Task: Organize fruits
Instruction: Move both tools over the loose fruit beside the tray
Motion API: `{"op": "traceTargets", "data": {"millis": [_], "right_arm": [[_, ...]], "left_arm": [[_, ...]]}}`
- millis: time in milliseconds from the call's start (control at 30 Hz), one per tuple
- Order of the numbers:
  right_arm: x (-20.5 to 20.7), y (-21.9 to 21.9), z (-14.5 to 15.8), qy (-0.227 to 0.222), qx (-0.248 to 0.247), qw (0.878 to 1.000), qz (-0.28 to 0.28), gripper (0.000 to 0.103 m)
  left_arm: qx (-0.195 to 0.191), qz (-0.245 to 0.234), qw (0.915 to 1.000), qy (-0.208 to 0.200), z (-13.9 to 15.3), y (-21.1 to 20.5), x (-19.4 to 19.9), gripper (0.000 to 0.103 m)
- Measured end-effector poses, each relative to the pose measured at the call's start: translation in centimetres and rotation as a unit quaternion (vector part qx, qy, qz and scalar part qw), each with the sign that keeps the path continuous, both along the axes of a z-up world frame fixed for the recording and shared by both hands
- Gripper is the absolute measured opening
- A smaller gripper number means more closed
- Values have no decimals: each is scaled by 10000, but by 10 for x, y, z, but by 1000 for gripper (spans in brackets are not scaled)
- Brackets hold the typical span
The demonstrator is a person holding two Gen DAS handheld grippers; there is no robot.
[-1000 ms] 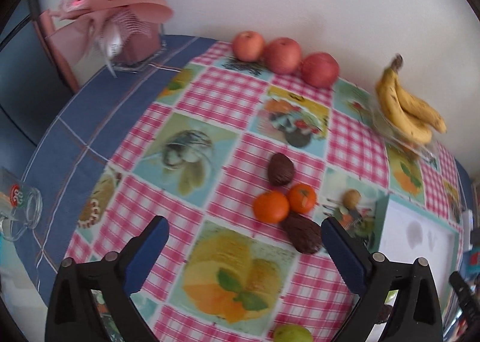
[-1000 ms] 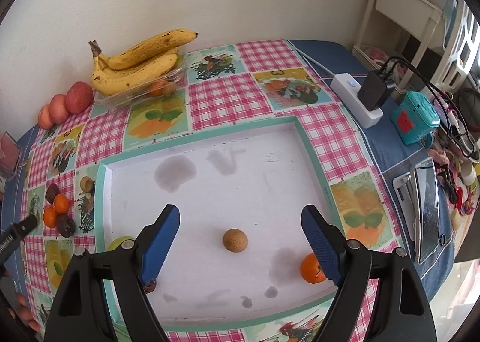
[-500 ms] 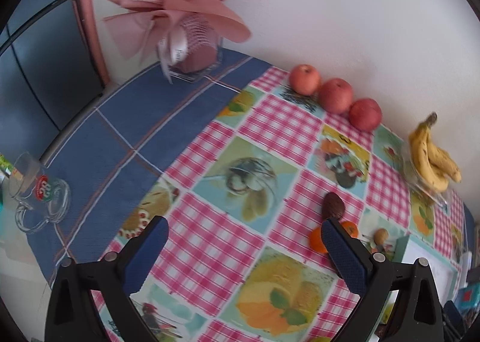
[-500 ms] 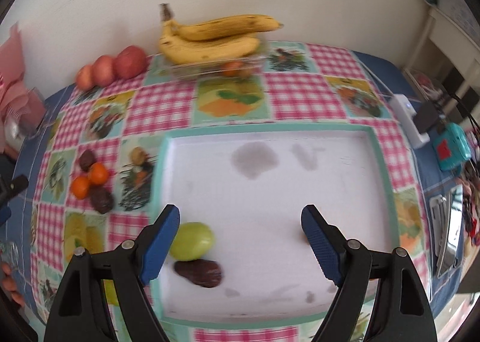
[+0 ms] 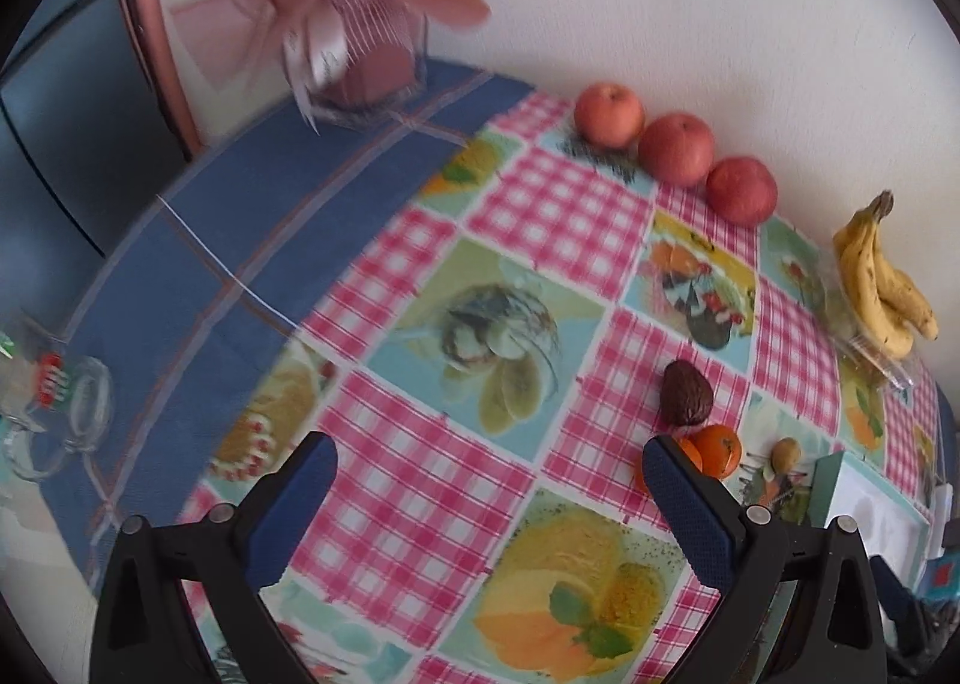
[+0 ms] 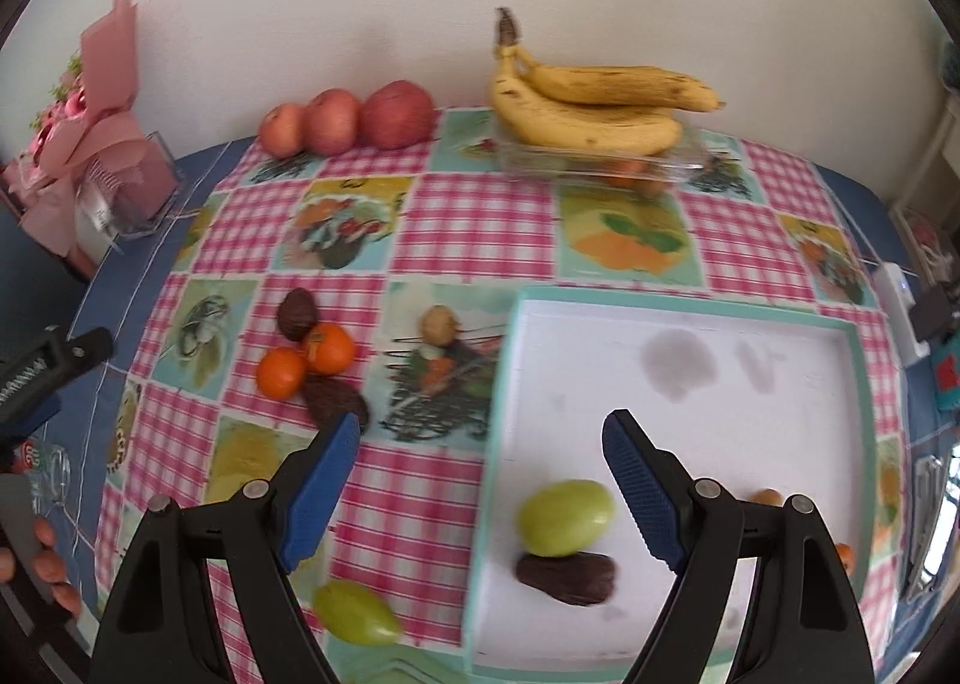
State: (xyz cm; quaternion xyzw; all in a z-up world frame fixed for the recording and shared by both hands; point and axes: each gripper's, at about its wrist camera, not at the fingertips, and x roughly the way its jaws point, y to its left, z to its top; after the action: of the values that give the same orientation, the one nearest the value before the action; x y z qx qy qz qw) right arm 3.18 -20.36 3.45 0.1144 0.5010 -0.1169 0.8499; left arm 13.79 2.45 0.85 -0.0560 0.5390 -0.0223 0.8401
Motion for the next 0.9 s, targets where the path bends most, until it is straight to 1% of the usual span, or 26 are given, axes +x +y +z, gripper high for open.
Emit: {"op": "traceTargets", "data": {"millis": [67, 133, 333, 567, 733, 833, 900], "right_arm": [[7, 6, -10, 56, 70, 9999, 94, 84], [13, 11, -20, 141, 110, 9997, 181, 84], [31, 26, -53, 479, 123, 9978, 438, 84], [48, 38, -72, 629, 104, 9957, 677, 84], [60, 46, -79, 611, 95, 9945, 850, 84], [65, 49, -83, 653, 54, 9937, 905, 81], [66, 50, -83, 646, 46, 9936, 921, 70]], "left_arm": [[-112, 27, 9997, 199, -14, -2, 5, 103], [-129, 59, 9995, 289, -23, -3, 9, 103], [-122, 172, 9988, 444, -41, -3, 19, 103], [-257, 282, 9978, 550, -51, 2, 31, 102], [-308, 289, 9973, 596, -54, 1, 35, 102], [-348, 277, 9973, 577, -53, -1, 36, 102], [-392, 268, 9972, 575, -53, -1, 36, 102]]}}
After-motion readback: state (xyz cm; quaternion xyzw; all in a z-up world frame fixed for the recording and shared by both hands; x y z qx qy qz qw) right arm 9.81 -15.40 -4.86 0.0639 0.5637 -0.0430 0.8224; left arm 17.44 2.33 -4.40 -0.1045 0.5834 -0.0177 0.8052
